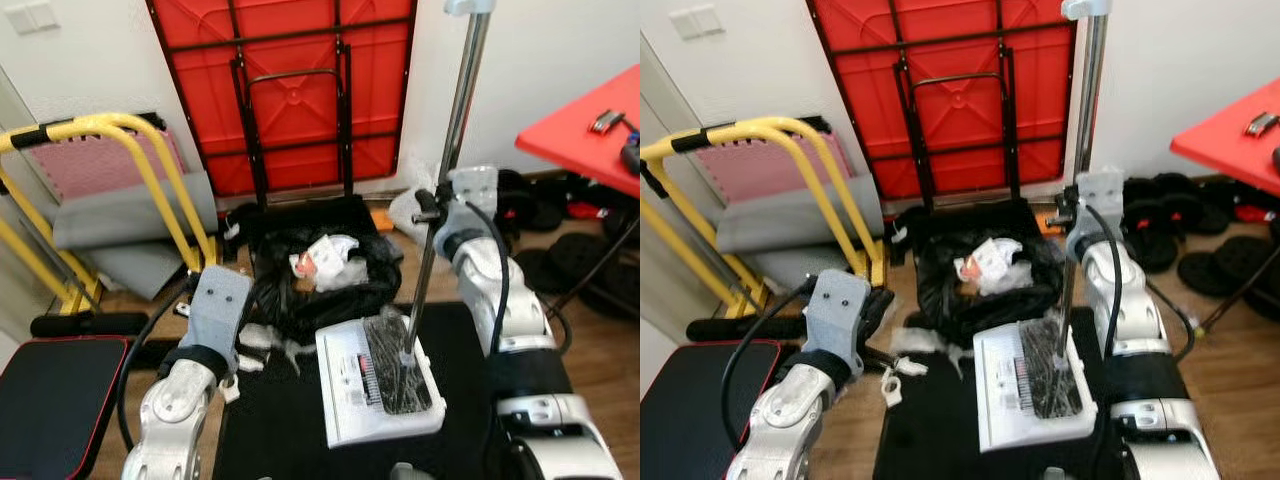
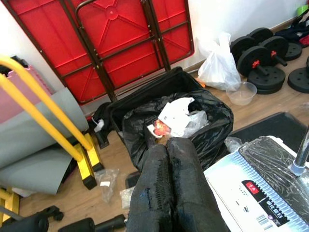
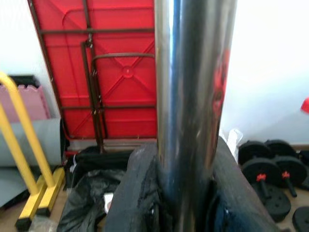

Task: Sweep floor

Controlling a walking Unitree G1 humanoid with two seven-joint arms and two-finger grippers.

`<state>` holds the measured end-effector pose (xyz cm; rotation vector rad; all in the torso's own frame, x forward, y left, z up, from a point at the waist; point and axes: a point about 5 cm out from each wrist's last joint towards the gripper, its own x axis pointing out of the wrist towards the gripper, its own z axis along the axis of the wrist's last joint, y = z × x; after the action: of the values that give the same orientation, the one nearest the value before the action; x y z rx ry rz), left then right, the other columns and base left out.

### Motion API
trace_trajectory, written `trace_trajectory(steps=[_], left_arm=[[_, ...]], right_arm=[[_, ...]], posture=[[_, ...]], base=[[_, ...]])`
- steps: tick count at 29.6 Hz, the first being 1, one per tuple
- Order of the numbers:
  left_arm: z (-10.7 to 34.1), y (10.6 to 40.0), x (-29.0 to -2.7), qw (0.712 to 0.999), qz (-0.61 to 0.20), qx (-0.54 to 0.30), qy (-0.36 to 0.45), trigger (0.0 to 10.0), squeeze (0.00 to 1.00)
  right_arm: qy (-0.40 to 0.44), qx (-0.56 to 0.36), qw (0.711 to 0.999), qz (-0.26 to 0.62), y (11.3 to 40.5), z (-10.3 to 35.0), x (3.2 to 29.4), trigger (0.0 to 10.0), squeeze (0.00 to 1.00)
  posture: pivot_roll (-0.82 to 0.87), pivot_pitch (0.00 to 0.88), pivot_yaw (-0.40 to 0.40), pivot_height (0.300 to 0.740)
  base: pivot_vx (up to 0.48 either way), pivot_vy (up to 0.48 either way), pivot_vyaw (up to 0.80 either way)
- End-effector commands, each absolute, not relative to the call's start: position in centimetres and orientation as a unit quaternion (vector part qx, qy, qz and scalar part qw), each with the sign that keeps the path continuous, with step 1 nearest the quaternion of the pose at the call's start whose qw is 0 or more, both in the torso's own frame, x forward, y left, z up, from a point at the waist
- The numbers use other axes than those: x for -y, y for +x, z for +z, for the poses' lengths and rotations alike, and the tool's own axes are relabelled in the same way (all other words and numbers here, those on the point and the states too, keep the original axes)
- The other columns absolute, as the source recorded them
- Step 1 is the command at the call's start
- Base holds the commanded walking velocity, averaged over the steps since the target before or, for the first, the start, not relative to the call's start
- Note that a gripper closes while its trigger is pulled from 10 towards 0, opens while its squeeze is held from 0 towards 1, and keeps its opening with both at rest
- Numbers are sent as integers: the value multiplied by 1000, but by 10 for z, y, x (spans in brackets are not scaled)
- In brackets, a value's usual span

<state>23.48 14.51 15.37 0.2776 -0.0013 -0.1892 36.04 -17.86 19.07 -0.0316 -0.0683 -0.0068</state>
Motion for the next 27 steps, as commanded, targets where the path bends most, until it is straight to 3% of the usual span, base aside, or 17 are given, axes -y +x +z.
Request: trace_trajectory(steps=[1, 27], left_arm=[[152, 232, -149, 988, -67, -4, 140, 10000, 0], [152, 225, -147, 985, -86, -12, 150, 10000, 0]], right_arm=[[-14, 87, 996, -10, 364, 212, 178, 10000, 0], [-18, 129, 990, -48, 375, 219, 191, 10000, 0]], posture=[[-105, 61, 14, 655], [-81, 73, 29, 566]], base=[[0, 0, 0], [0, 0, 0]])
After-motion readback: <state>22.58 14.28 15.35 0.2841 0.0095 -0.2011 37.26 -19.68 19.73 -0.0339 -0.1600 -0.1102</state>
